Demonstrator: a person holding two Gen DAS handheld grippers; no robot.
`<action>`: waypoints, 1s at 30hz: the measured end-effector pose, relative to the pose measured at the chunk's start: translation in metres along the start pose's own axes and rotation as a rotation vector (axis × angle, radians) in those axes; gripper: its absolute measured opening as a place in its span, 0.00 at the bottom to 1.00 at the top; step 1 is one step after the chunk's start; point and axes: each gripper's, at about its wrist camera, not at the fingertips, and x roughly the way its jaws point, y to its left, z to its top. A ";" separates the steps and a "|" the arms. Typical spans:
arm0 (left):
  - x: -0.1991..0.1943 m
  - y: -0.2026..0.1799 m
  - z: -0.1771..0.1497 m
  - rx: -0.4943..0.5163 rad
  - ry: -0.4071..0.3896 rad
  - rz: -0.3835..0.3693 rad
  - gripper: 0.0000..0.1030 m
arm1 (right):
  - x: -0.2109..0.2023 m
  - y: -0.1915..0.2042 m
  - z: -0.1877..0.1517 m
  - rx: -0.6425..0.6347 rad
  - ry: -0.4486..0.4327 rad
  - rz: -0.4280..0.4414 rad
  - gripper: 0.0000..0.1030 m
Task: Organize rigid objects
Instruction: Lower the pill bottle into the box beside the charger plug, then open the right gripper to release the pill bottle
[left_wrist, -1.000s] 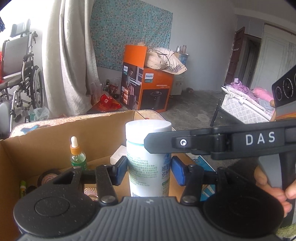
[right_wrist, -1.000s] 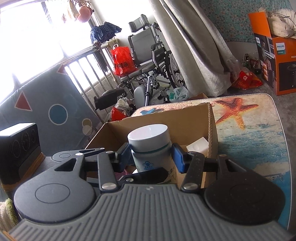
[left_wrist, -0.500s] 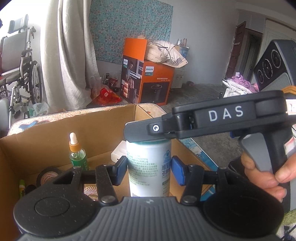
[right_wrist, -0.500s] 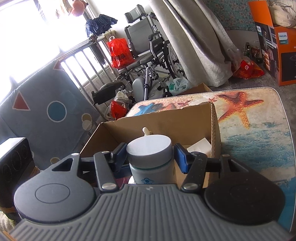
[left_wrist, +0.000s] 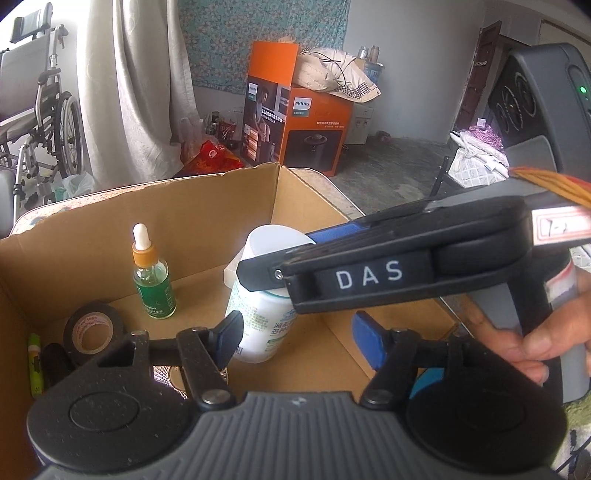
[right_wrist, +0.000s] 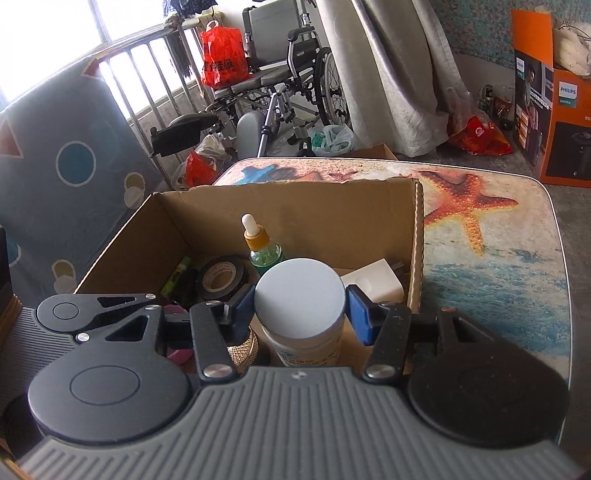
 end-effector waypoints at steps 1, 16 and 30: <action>0.001 0.001 0.000 -0.005 0.004 -0.002 0.65 | 0.001 0.002 0.001 -0.015 0.008 -0.008 0.51; -0.024 0.002 -0.007 -0.034 -0.008 -0.019 0.69 | 0.000 0.030 0.010 -0.160 0.105 -0.062 0.51; -0.075 0.005 -0.018 -0.042 -0.079 0.017 0.84 | -0.050 0.036 0.014 -0.124 0.001 -0.093 0.73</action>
